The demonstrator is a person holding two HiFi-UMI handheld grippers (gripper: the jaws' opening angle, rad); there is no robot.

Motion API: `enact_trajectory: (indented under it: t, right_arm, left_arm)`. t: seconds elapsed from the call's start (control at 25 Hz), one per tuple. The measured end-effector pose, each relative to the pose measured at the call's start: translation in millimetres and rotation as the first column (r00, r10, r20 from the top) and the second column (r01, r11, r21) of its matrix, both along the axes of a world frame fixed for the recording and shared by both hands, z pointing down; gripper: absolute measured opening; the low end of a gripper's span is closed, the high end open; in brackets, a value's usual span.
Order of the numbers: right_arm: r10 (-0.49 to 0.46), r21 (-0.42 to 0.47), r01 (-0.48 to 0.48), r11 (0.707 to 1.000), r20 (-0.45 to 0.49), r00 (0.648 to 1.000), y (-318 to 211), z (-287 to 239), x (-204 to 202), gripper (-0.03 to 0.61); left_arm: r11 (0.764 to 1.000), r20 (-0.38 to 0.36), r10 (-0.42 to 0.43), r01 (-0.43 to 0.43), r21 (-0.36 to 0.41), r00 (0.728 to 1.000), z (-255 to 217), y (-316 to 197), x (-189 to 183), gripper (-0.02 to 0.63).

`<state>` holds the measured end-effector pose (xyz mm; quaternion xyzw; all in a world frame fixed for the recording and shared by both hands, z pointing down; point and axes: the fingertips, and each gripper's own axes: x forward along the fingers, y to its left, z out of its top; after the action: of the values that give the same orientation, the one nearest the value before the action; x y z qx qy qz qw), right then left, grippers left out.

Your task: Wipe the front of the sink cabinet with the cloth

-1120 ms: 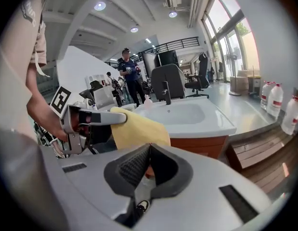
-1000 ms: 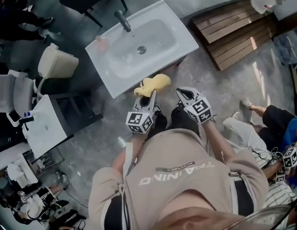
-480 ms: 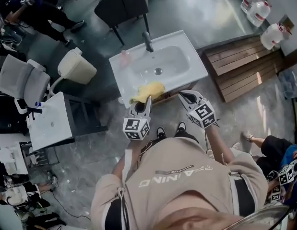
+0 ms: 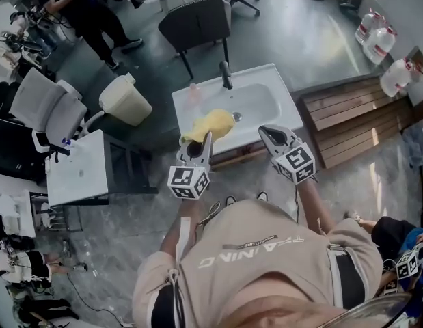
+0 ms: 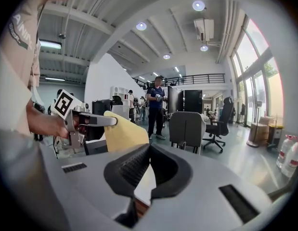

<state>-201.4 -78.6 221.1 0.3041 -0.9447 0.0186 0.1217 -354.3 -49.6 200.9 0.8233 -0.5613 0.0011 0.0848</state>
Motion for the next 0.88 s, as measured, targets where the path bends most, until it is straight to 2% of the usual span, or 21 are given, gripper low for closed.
enact_trajectory:
  t: [0.2,0.36,0.68,0.88]
  right_arm:
    - [0.008,0.03,-0.009,1.0,0.061,0.998,12.3,-24.9,-4.7,0.012]
    - [0.026,0.06,-0.031,0.998,0.075,0.997,16.6,-36.3,-5.5,0.012]
    - [0.012,0.066,-0.016,0.998,0.064,0.998,33.5,-32.0,-7.7,0.012]
    - [0.029,0.043,-0.031,0.999,0.045,0.999,46.6,-16.5,-2.0,0.012]
  left_arm:
    - [0.999,-0.005,-0.019,0.019,0.033,1.0,-15.2,13.0,-8.1,0.04]
    - [0.997,-0.023,-0.057,0.058,0.053,0.998,-17.1,18.5,-17.1,0.04]
    - [0.995,-0.055,-0.093,0.094,0.025,0.994,-5.1,27.0,-29.8,0.04]
    - [0.997,-0.039,-0.077,0.077,-0.004,0.996,15.1,35.3,-25.0,0.04]
